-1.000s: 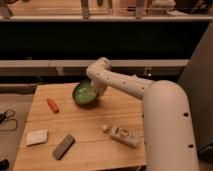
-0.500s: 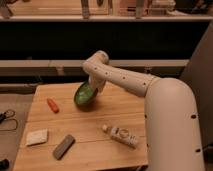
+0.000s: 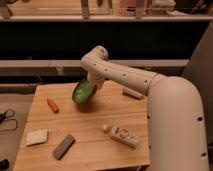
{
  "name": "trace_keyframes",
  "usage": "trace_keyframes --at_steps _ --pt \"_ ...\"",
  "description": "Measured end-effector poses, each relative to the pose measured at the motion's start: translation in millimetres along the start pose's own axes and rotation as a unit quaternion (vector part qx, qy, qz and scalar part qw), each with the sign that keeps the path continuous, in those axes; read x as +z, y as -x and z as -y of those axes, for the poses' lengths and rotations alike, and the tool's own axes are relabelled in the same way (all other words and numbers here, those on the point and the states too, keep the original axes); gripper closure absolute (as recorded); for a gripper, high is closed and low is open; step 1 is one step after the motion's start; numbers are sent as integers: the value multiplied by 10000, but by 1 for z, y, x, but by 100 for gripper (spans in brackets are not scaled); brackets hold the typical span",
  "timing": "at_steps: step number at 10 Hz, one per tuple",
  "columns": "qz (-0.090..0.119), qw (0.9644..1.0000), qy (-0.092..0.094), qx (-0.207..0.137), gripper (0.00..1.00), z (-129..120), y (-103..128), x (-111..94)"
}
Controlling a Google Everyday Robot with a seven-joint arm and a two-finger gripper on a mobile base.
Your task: Pick up the ceramic bowl
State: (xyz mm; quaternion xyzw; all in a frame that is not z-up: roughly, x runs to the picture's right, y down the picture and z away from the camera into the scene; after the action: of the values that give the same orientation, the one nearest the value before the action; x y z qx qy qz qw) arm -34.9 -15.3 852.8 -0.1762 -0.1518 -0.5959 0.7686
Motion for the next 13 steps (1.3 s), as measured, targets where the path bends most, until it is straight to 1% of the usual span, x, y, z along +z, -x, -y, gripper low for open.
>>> trace_keyframes --at_steps 2,6,13 --pt "8 10000 -21 -61 100 4 3 -11" --pt "12 9998 -58 -175 100 8 5 -18" --pt "3 9995 -196 -257 100 13 8 -35"
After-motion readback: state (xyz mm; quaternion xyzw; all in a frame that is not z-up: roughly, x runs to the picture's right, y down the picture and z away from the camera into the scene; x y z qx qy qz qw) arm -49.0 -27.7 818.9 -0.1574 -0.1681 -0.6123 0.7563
